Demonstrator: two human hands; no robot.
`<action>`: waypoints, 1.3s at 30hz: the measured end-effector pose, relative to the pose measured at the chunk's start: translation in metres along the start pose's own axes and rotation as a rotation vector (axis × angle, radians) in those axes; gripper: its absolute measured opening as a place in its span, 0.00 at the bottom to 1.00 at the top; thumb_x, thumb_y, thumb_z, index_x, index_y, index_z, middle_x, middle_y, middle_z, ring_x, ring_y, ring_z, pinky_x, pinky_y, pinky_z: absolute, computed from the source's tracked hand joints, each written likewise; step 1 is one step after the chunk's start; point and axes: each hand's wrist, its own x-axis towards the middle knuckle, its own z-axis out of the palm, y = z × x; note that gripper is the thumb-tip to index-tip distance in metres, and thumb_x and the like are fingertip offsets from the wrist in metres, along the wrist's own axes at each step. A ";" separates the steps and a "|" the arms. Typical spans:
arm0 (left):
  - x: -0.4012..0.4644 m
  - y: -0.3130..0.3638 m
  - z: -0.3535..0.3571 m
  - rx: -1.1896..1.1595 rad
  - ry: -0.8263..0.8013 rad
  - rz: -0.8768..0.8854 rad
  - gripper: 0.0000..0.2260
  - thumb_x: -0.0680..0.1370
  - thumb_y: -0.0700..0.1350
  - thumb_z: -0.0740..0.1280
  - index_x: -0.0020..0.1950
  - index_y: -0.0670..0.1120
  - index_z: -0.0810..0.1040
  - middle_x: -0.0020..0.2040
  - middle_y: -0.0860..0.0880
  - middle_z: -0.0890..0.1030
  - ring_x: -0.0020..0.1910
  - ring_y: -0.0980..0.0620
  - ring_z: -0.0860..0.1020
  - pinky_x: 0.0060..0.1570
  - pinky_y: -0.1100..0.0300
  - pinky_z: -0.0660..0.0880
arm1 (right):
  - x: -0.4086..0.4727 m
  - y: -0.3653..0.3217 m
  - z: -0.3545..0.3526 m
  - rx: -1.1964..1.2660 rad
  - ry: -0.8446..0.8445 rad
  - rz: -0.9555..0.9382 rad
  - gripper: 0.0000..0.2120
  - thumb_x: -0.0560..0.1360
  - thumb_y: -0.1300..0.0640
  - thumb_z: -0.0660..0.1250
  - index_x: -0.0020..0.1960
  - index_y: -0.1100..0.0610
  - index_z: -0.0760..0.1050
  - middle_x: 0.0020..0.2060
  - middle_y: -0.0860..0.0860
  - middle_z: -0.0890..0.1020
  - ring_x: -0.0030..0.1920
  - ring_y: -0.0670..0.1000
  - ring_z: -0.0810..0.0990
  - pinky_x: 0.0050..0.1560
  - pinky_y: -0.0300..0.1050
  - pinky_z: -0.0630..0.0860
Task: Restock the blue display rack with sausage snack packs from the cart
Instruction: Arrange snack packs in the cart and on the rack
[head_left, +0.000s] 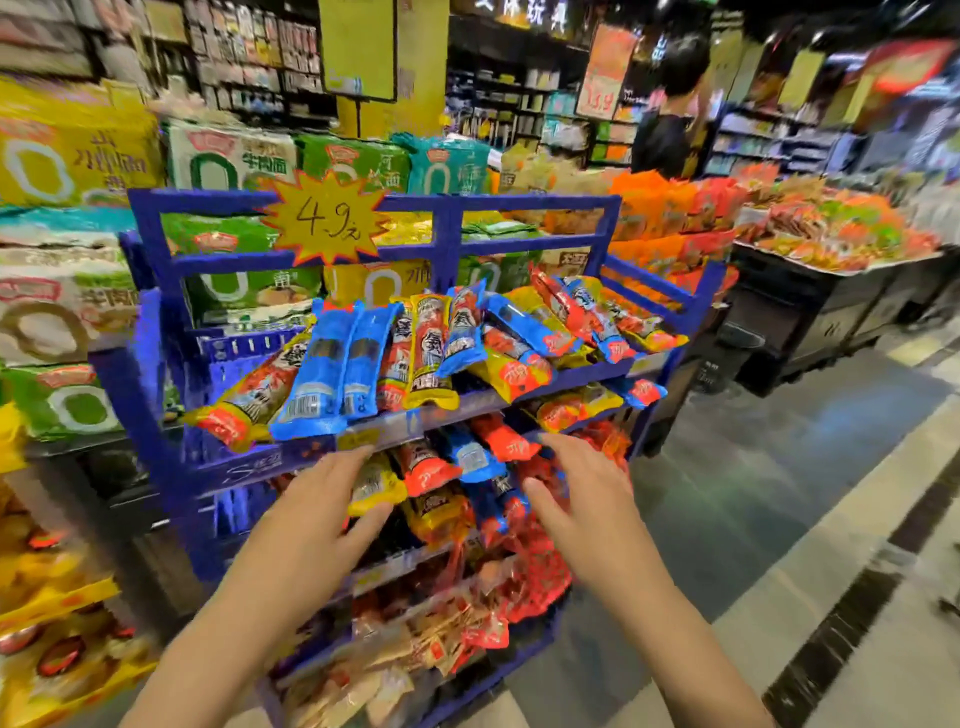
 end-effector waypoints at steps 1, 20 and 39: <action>0.015 0.005 -0.001 -0.008 0.030 -0.001 0.25 0.78 0.55 0.61 0.73 0.52 0.61 0.69 0.54 0.68 0.66 0.53 0.68 0.63 0.58 0.66 | 0.017 0.004 -0.005 0.025 0.010 -0.012 0.22 0.76 0.46 0.60 0.68 0.51 0.68 0.64 0.46 0.73 0.65 0.50 0.70 0.66 0.48 0.64; 0.169 0.034 0.000 0.285 0.220 -0.341 0.19 0.79 0.47 0.62 0.69 0.44 0.68 0.62 0.45 0.73 0.63 0.42 0.71 0.57 0.47 0.71 | 0.241 0.004 0.023 0.197 -0.291 -0.019 0.28 0.76 0.37 0.57 0.63 0.60 0.67 0.53 0.58 0.79 0.55 0.60 0.77 0.51 0.54 0.74; 0.159 0.004 -0.016 0.467 0.232 -0.770 0.17 0.78 0.54 0.62 0.53 0.40 0.71 0.39 0.45 0.75 0.42 0.41 0.73 0.49 0.51 0.68 | 0.247 0.008 0.036 0.695 -0.141 0.240 0.29 0.69 0.47 0.67 0.62 0.63 0.65 0.42 0.56 0.75 0.42 0.58 0.76 0.38 0.50 0.70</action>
